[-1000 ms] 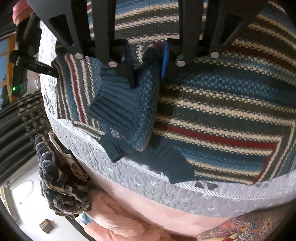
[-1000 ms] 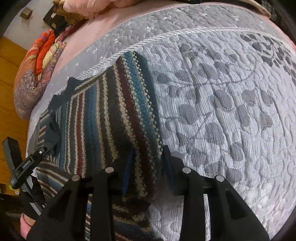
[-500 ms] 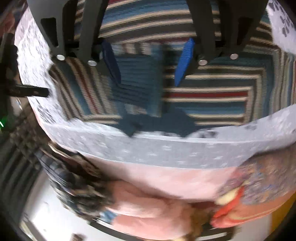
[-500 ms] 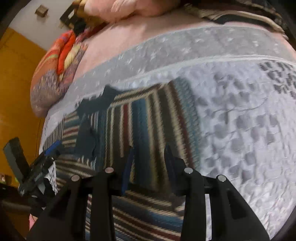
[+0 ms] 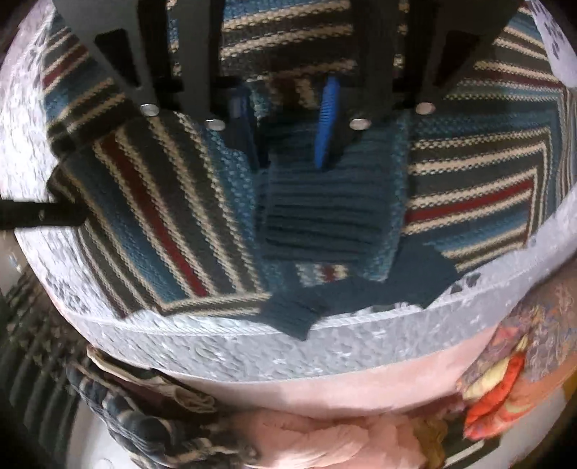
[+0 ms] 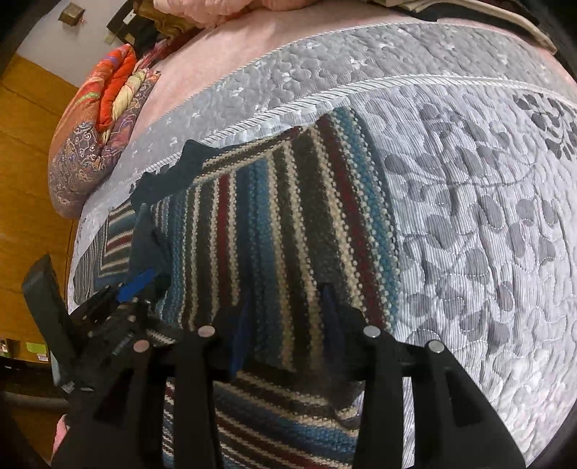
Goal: Fold small clothes
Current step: 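Lay the sleeve flat on the body and open the right tool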
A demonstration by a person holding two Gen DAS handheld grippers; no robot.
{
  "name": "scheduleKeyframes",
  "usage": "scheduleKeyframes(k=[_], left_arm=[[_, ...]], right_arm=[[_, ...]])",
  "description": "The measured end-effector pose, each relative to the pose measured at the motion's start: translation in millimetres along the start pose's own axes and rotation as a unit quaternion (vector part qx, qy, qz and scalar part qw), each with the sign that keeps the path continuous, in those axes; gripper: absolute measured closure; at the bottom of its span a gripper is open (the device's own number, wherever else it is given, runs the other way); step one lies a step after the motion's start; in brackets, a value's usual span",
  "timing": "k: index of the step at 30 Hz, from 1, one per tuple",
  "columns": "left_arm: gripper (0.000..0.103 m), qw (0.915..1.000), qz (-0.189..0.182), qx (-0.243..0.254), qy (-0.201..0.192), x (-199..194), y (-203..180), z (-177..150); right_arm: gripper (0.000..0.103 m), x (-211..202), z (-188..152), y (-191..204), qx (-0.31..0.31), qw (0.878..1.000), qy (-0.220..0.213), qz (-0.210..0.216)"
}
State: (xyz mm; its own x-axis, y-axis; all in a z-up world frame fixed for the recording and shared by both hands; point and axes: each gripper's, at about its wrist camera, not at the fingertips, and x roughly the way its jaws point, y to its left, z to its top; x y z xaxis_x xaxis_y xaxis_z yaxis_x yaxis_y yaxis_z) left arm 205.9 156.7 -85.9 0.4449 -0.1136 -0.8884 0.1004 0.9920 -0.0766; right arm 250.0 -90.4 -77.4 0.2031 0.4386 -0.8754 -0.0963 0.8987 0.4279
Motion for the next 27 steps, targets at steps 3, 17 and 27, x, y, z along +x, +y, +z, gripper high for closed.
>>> scheduleKeyframes(k=[3, 17, 27], left_arm=[[0.097, 0.9997, -0.017, -0.008, -0.014, -10, 3, 2], [0.097, 0.9929, -0.022, -0.094, -0.070, -76, 118, -4], [0.097, 0.9799, 0.008, -0.184, -0.077, -80, 181, -19]], right_arm=[[0.064, -3, -1, 0, -0.004, 1.000, -0.002, -0.003], [0.061, 0, 0, 0, -0.001, 1.000, -0.006, -0.008], [0.060, -8, 8, 23, -0.019, 1.000, -0.021, -0.012]])
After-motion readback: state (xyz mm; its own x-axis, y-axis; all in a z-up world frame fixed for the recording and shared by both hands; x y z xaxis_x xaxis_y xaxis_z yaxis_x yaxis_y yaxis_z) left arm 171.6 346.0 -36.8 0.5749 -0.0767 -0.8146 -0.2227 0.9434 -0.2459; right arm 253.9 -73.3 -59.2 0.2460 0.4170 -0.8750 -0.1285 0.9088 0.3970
